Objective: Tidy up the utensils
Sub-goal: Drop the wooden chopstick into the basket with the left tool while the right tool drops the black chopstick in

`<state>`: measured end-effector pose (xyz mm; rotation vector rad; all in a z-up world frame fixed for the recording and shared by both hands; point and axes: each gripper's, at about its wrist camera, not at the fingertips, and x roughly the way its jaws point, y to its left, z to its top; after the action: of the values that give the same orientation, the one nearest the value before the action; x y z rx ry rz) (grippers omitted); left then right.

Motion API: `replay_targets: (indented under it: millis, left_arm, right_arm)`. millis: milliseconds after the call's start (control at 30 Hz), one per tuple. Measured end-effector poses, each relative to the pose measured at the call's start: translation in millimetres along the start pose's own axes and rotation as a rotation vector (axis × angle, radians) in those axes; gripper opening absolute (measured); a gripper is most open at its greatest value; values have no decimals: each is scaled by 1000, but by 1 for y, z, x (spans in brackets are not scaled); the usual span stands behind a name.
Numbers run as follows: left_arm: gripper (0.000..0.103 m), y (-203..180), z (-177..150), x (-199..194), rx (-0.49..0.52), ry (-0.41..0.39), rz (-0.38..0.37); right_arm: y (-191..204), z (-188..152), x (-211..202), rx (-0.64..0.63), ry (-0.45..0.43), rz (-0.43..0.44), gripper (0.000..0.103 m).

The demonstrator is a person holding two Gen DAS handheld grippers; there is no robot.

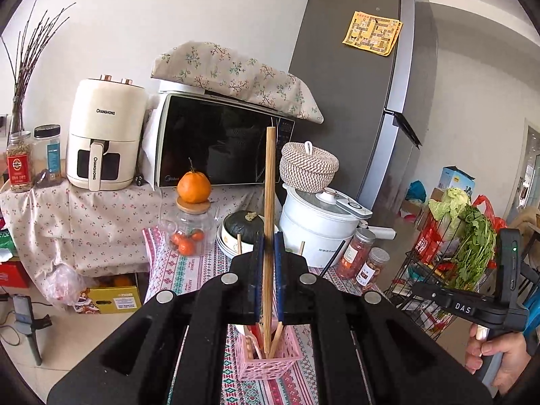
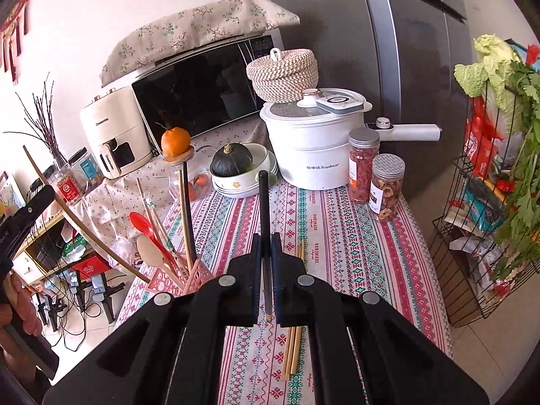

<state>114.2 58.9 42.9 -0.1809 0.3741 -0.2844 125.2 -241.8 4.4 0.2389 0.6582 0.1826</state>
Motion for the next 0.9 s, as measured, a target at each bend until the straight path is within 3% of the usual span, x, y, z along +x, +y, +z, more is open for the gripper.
replay_targets:
  millis: [267,467,500,567,633,767,900]
  left_arm:
    - [5,0,-17,38,51,107,39]
    - [7,-2,-25,52,63,190,9]
    - [11,-2,-25,52,59,199,8]
    - [48,-2,-26,50,51,211,4]
    - [71,-2,-26,44,40,205,18]
    - [93,5,-23,30,19,198,51]
    - [96,14,-25,19,13,219,84]
  right_arm:
    - [8,2,-2,-16,-6,19,6]
    - [11,1,-2,-25,12,33,6]
    - [13,2,-3,-27,15,36,6]
    - [16,4,-6,-33,14,45,6]
    - [20,6,-10,-35,8,57,6]
    - [30,16,-19,-33,-15,91,6]
    - [44,28,-31,-34,-51,129,6]
